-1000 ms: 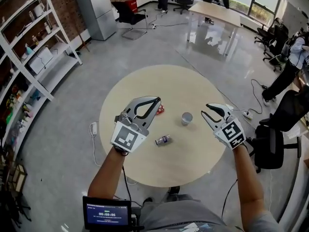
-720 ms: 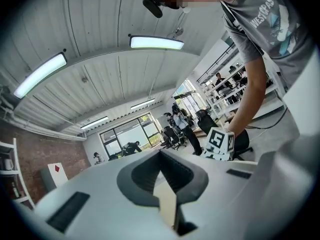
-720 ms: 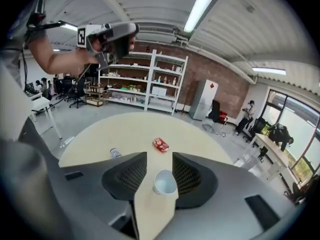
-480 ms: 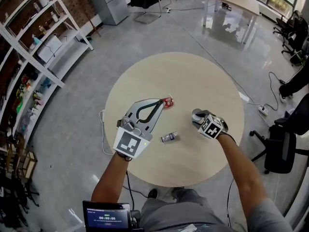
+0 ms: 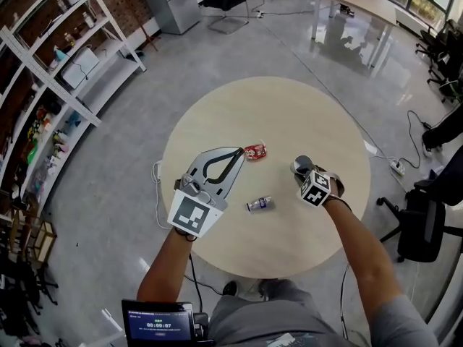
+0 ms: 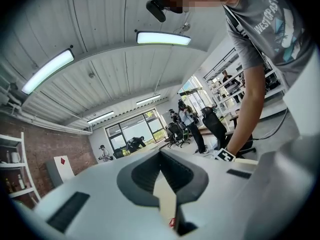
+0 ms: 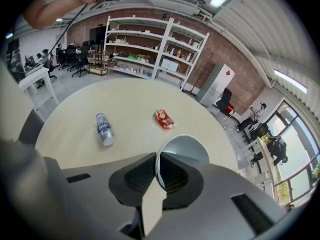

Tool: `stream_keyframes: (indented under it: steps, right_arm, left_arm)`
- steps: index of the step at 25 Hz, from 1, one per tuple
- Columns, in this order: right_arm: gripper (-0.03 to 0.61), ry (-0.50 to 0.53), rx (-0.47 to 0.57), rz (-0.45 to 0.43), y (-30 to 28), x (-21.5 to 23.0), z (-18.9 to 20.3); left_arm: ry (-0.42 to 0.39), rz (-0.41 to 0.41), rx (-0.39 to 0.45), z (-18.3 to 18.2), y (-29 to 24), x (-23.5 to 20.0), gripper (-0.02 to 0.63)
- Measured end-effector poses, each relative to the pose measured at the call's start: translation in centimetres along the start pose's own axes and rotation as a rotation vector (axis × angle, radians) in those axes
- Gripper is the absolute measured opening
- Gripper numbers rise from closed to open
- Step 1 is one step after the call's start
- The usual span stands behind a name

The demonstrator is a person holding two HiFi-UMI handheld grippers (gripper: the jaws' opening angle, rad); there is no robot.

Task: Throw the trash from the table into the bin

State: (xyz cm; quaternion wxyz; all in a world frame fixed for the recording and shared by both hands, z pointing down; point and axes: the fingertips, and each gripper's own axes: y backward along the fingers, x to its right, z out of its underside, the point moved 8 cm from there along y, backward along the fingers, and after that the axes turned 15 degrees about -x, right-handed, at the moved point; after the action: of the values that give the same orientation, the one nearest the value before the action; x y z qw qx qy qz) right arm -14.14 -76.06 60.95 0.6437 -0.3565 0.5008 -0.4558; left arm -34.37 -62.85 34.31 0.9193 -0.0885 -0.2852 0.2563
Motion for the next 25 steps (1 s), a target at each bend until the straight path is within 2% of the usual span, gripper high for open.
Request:
stream_keyframes:
  steps: [7,12,17,21,25]
  right_arm:
    - [0.031,-0.089,0.226,0.246,14.9,0.7,-3.9]
    - [0.031,-0.157,0.345,0.415,27.1,-1.9,-5.8]
    - [0.031,-0.229,0.426,0.555,37.1,-8.5,-6.7]
    - [0.031,-0.291,0.485,0.662,44.3,-15.5,-8.1]
    - [0.031,-0.348,0.511,0.752,50.0,-23.2,-7.6]
  left_arm:
    - [-0.045,0.000,0.102,-3.1,3.7,-0.6,0.043]
    - [-0.091,0.024,0.191,-6.1,8.9,-0.2,0.043]
    - [-0.135,0.050,0.294,-7.7,15.2,1.2,0.043]
    - [-0.173,0.085,0.364,-8.2,21.4,2.3,0.043]
    - [-0.207,0.134,0.410,-9.1,26.6,4.7,0.043]
